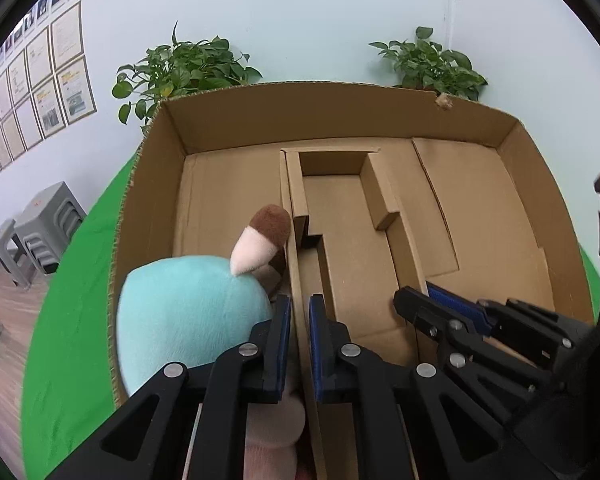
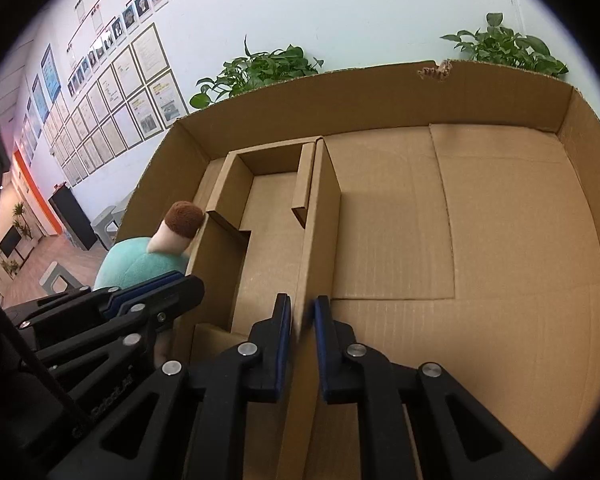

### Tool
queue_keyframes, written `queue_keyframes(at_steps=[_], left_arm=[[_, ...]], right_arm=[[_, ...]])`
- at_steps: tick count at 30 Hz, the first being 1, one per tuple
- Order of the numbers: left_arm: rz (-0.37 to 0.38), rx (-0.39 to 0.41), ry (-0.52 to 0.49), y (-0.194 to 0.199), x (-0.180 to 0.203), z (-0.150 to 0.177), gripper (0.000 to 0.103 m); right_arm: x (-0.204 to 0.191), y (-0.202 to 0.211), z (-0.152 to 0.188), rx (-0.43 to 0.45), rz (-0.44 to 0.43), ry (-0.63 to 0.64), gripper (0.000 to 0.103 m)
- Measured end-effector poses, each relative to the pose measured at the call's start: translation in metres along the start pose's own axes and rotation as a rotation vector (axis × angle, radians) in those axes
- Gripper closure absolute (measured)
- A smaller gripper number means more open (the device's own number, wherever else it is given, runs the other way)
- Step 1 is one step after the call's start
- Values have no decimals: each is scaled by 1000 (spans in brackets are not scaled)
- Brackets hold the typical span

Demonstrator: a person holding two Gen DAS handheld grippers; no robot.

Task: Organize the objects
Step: 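Lift the insert tray and lower it into the large box beside the pig, then open both tools and withdraw from the insert tray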

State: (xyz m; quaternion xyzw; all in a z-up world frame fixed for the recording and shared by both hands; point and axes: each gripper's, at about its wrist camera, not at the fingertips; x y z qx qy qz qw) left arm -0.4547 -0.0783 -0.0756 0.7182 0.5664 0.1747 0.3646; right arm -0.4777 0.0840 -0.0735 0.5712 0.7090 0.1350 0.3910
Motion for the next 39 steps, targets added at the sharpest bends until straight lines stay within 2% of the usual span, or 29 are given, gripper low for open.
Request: queue_keyframes(at_steps=[4,5,7,8,9,10,11,12,13,16,18,23,28,30,31,32,33,34,35,36,37,38,39], left_arm=[[-36,30,-19,20,-1,8,94],[-33,42,-15,28,-2,11,89],[-56,78,-17,47,-3,18,68],[-82,102,-16,59,-3,22,48],[-107,128,-14,71,-3,26,35],[-128,167,-15,84,-1,31,28],[-145,207,-15,98,0,37,17],[-153,232,-13,111,2,43,6],[-151,255,-3,124,3,49,2],[-119,288,34,149,8,59,1],[-102,300,25,161,17,63,1],[-114,337,10,195,51,77,1],[-117,325,34,217,72,90,1],[-119,318,31,219,78,93,1],[-120,315,30,220,81,95,1],[-124,314,30,222,82,97,1],[-123,312,32,223,84,99,3],[-117,311,34,223,85,100,8],[-106,311,35,224,87,102,32],[-96,301,32,223,88,102,63],[-96,288,36,223,89,103,76],[-98,291,46,224,89,105,83],[-96,309,63,228,89,106,83]], right_arm=[[3,6,1,-4,0,0,91],[2,9,2,-4,1,8,88],[1,22,4,8,-3,27,68],[1,33,6,26,-18,38,47],[3,47,9,53,-29,51,33],[4,60,13,82,-14,66,29],[6,69,16,97,-4,77,21],[10,84,22,118,-5,97,21],[14,99,28,130,-6,119,20],[23,130,40,155,6,162,12],[30,152,50,188,28,182,0],[42,184,66,225,23,143,0],[39,199,89,232,23,121,0],[39,204,95,241,16,115,5],[38,207,98,242,11,113,10],[39,210,102,242,18,113,33],[38,211,105,241,36,116,62],[38,214,110,243,58,118,75],[38,214,112,242,76,118,92],[39,214,113,237,72,112,92],[39,216,113,232,64,106,92],[40,218,115,234,65,106,92],[40,220,115,239,68,110,92]])
Point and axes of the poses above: each gripper's, at about its wrist camera, not at the fingertips, and y roughly against the way its jaws point, x to its right, z to its underside, and after that the axes turned 12 degrees about -y, right-handed
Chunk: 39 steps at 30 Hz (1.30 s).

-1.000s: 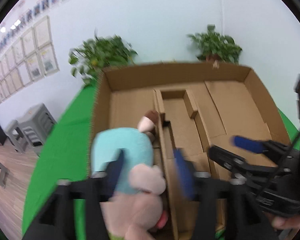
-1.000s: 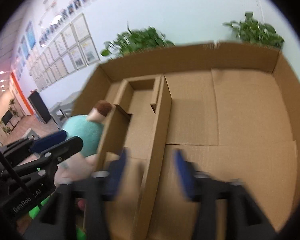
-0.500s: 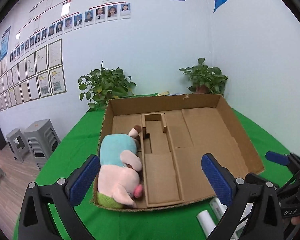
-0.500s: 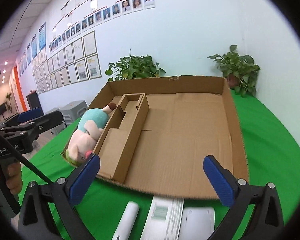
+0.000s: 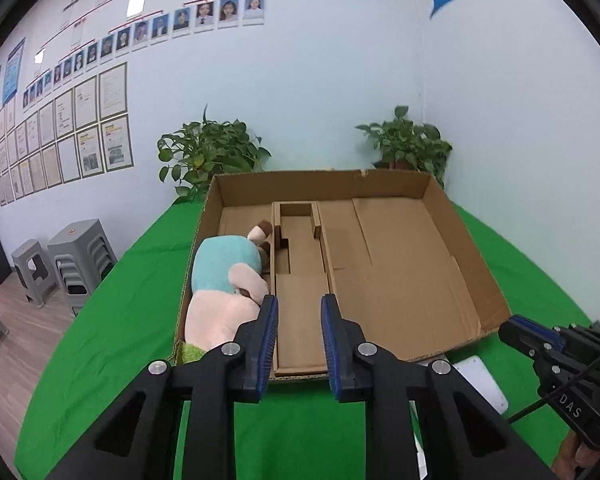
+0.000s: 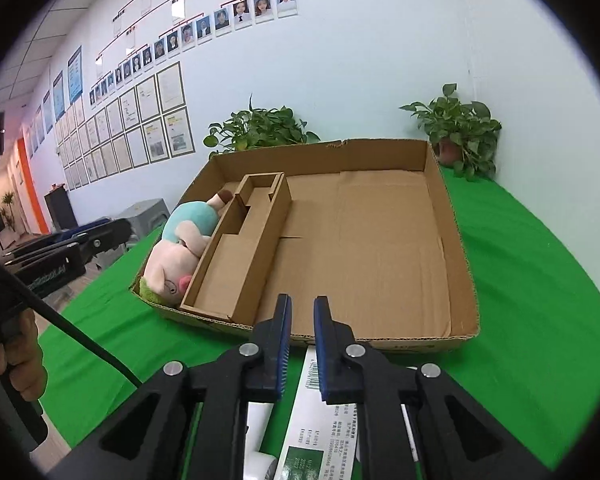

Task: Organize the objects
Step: 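Open both tools and withdraw from the insert tray, then move both tools to the white hair dryer and close on its body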

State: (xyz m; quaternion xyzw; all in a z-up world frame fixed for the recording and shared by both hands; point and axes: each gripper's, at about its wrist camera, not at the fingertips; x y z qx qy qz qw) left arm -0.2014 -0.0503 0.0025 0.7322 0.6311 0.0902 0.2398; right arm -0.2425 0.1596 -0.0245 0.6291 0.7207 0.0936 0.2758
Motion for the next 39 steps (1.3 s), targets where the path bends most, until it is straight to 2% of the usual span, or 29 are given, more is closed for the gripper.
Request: queue_keyframes(at_steps=[1,2,3,4,5,8,11,12,17,21,26,28,29,30,32,39], left_arm=[[1,12,13,2,-1,0,81],[-3,16,20,5,-1,-1,65],[-12,9,23,6,0,-2,23],[-16,13,29,7,-1,-3,3],[-7,40,42,11,-2,-2,1],[14,24,26,12,4,-4,1],[-42,1,16,10,5,0,1],[-36,-2,21,9,4,2,1],[40,-45,62,-3,-5,10,1],[127,-91,70,-20,-7,22,1],[280,-223,134,-55,-6,46,2],[350,-268,153,-68,-2,55,2],[387,-281,164,-74,0,59,4],[423,-289,175,-80,3,62,6],[497,-307,186,-93,8,67,7],[683,-425,178,-127,46,86,14]], right_arm=[[0,3,1,4,-1,1,91],[0,4,0,0,-8,6,75],[0,5,1,-7,-18,10,35],[1,5,2,-10,-25,10,15],[2,8,3,-2,-37,2,0],[3,10,5,12,-31,5,1],[4,7,9,-16,-57,10,1],[4,7,11,-22,-69,13,1],[2,9,24,-38,-139,52,1],[-9,6,51,-144,-261,130,1],[-26,6,92,-260,-369,197,1],[-33,4,104,-279,-360,222,1],[-35,4,107,-287,-354,235,6],[-39,3,113,-295,-340,265,17],[-45,-1,119,-303,-292,319,25],[-39,-11,130,-321,-182,307,26]])
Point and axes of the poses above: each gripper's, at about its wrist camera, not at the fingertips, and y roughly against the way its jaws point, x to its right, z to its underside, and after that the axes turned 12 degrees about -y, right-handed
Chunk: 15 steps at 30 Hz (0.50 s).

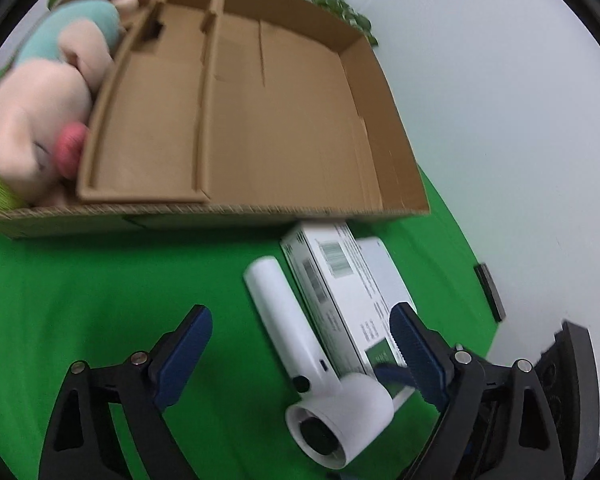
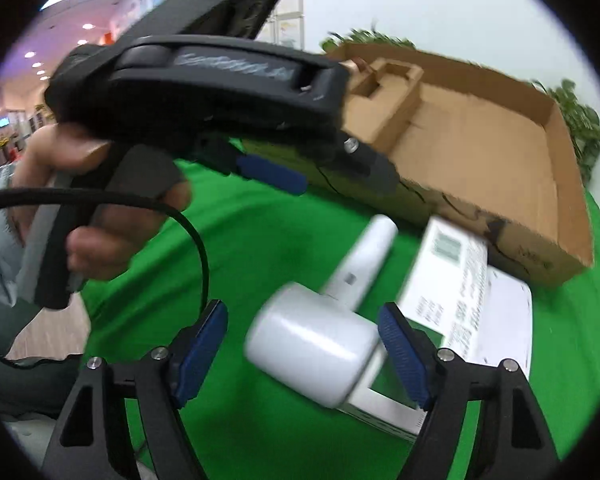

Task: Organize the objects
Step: 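Move both tools to the white hair dryer and close on its body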

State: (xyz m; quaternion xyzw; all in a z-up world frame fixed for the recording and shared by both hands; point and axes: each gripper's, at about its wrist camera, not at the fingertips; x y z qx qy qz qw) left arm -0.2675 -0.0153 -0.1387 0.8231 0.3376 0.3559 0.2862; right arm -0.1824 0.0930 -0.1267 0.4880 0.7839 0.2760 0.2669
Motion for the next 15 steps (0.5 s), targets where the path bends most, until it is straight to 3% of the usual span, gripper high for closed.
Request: queue_keyframes(at_steps=[7,11,13,15], left_arm=[[66,-124,-28,-39,15,18,34],[114,-134,3,-47,17,21,40],[113,-133,16,-46,18,21,44],[107,-133,29,-45,15,21,53]], right_arm=[[6,5,10,-1,15,-33,26],[11,12,8,-7,-31,-49,26],[10,11,6,-5,-15,-42,27],[9,10,5,-1,15,-40,36]])
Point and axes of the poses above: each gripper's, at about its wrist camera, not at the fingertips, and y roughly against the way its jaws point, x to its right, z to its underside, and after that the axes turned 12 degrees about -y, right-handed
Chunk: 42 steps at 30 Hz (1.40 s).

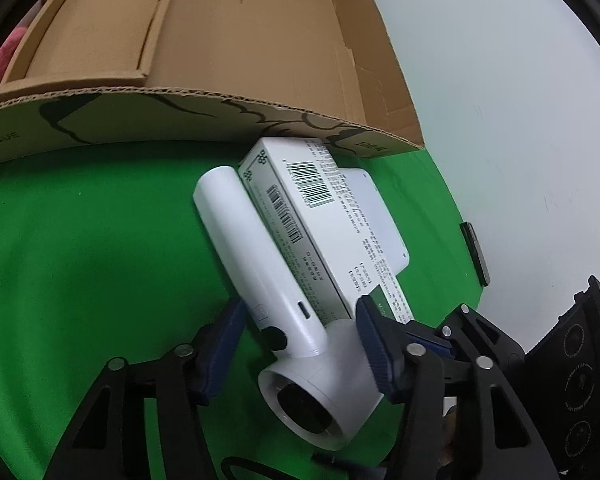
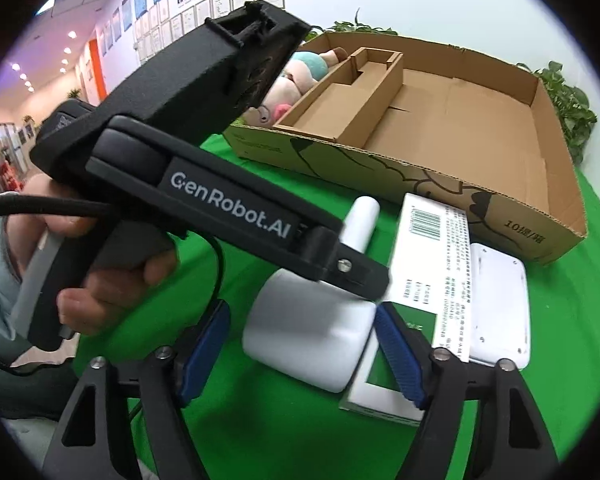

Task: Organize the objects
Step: 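Move both tools to the white hair dryer and close on its body, then lift the white hair dryer and carry it over the large box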

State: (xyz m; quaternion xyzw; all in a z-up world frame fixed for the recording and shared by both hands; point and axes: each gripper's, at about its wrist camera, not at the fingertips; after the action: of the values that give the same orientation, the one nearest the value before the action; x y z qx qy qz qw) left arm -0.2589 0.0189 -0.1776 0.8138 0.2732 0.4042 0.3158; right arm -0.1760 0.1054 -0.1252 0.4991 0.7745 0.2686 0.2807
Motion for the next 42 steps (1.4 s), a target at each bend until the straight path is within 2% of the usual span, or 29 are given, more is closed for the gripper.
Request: queue_keyframes(at_steps=[6,10,14,26,30,33,42], left_arm=[[-21,3,21,5,-2,5,62],[-59,-30,26,16,4,19,63],[-22,-32,59,18,0,29,63],[-41,-16,41,16,4,32,67],[-47,30,28,31,10,31,68],[-81,68,-8,47,20,24,69],[-182,213,-175,103,62,-31,70]], right_arm=[[2,-4,-8,-1,5,-18,37],[-3,2,-4,-13,-47,-26,37],[-5,4,3,-34,-70,-27,35],[-12,0,1,-37,-8,-29,37],[-14,11,-1,16,-3,-41,41],[-15,20,-8,67,-5,-45,41],[-15,51,-52,274,36,-30,41]])
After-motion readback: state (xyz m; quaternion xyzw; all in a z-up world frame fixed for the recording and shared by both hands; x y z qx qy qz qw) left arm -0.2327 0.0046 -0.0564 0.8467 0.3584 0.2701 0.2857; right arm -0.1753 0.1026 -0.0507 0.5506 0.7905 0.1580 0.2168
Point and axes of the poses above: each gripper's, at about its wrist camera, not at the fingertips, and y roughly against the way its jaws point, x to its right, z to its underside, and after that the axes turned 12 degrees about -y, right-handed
